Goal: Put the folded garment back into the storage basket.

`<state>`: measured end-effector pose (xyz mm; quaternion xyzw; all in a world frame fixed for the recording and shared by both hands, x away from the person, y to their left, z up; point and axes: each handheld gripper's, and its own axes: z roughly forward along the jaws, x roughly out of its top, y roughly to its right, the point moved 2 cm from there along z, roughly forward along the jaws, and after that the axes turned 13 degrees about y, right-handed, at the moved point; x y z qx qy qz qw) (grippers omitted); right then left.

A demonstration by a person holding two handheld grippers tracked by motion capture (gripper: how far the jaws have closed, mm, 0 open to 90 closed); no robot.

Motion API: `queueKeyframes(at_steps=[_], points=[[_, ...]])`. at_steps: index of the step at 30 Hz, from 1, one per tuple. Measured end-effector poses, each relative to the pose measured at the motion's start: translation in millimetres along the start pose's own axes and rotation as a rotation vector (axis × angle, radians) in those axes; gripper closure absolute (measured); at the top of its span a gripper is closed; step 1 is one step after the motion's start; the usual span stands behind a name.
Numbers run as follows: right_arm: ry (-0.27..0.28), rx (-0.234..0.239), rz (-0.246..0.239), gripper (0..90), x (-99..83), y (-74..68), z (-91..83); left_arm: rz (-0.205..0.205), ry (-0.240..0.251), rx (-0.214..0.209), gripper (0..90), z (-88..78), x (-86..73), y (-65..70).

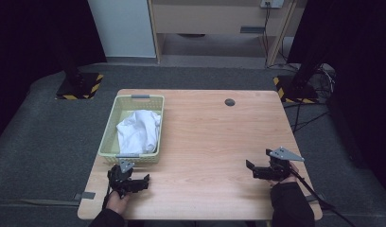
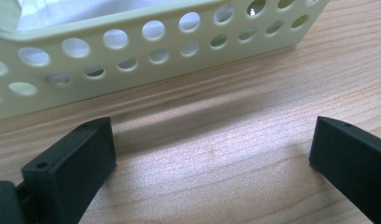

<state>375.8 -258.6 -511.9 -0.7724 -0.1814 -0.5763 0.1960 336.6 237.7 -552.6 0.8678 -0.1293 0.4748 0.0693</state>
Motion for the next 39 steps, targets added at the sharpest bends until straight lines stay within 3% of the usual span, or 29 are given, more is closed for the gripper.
queueKeyframes(at_steps=[21, 39], points=[[-0.039, -0.013, -0.015, 0.4, -12.2, 21.4, -9.6, 0.001, 0.000, -0.001, 0.0, -0.1, -0.1, 0.0], [-0.062, -0.101, 0.002, 0.4, -21.1, 48.8, -21.7, 0.003, 0.001, -0.005, 0.0, -0.5, -0.4, -0.1]])
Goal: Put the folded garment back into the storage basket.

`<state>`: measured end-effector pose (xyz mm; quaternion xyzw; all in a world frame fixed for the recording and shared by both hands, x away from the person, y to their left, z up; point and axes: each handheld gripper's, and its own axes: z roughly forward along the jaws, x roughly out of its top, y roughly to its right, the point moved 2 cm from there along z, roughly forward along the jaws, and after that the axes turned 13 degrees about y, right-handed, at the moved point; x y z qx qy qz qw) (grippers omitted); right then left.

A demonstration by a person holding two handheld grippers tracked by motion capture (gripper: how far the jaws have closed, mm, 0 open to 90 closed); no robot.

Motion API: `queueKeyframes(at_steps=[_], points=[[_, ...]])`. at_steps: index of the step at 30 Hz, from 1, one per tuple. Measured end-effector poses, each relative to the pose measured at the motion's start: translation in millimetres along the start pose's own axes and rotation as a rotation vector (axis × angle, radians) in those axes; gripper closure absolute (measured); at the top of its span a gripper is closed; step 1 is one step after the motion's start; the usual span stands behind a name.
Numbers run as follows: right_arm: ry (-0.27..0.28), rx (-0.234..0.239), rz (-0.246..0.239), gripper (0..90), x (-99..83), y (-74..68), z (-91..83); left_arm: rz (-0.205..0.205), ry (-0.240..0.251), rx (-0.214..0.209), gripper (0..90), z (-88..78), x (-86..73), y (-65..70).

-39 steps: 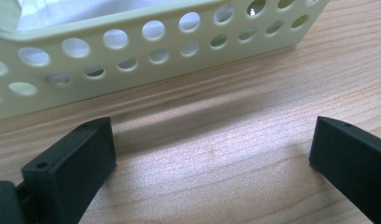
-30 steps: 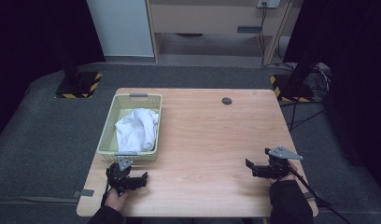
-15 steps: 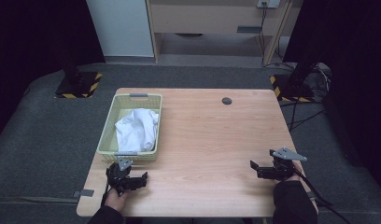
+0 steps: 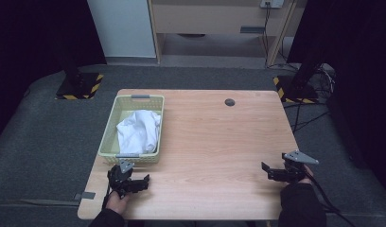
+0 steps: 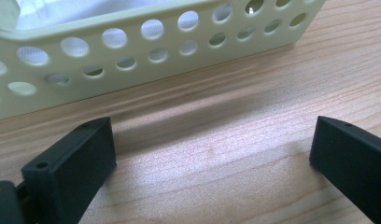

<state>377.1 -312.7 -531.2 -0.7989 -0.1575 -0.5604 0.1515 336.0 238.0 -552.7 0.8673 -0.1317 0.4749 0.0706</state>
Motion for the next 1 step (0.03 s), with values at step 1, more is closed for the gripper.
queueKeyframes(at_steps=[1], points=[[-0.004, -0.004, -0.001, 0.4, -0.7, 1.1, 0.1, 0.000, 0.000, 0.000, 0.0, 0.0, 0.0, 0.0]])
